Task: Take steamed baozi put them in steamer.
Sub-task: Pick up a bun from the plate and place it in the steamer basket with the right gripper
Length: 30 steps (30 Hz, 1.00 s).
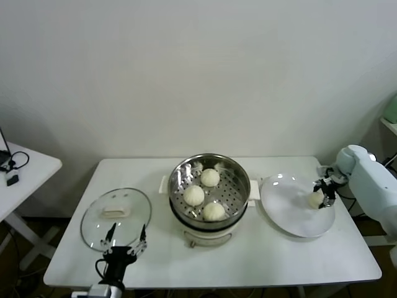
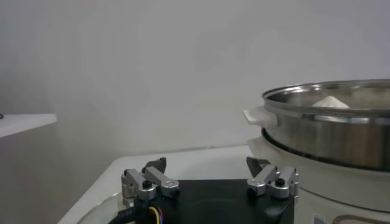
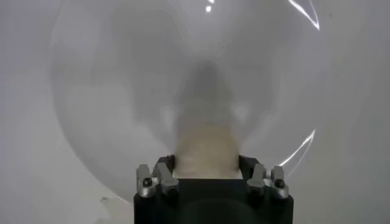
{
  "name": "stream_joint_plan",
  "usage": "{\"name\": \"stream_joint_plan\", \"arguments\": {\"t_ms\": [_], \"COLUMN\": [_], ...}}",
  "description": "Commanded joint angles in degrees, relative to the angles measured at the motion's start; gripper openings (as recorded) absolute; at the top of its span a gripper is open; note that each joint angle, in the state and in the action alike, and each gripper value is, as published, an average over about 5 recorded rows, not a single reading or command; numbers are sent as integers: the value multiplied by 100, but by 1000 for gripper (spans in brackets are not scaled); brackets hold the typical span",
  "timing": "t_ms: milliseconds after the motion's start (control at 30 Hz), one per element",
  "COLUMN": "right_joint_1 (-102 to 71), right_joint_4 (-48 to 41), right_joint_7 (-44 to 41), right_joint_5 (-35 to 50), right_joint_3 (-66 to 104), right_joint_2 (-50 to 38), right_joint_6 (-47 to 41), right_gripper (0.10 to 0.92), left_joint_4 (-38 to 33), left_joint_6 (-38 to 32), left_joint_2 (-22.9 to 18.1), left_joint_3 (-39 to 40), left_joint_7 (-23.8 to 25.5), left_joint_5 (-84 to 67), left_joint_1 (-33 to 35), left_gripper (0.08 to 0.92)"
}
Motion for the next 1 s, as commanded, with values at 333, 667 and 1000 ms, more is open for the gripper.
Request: {"name": "stream_joint_plan", "arguments": {"t_ms": [333,667,1000], "right_joint_1": [3089,5244,5279], "right_joint_4": [1771,3091,3417], "right_joint_7": [76,364,610], "right_joint_5": [4931,7783,8518], "right_joint_3": [-4843,-7593,-7731], "right_joint_2": [-581,233,1042], "right_joint_6": [-1556,-2140,-2317], "right_gripper": [675,668,667], "left_joint_4": [-65,-101,-160], "left_joint_6": [-52,-68,-29], "left_joint_2": [-31,-91,-43], "left_joint_3": [44,377,649], "left_joint_7": [-5,-13,-65], "left_joint_5": [-3,228,307], "left_joint_1": [-7,-66,-89], "left_gripper": [823,823,823]}}
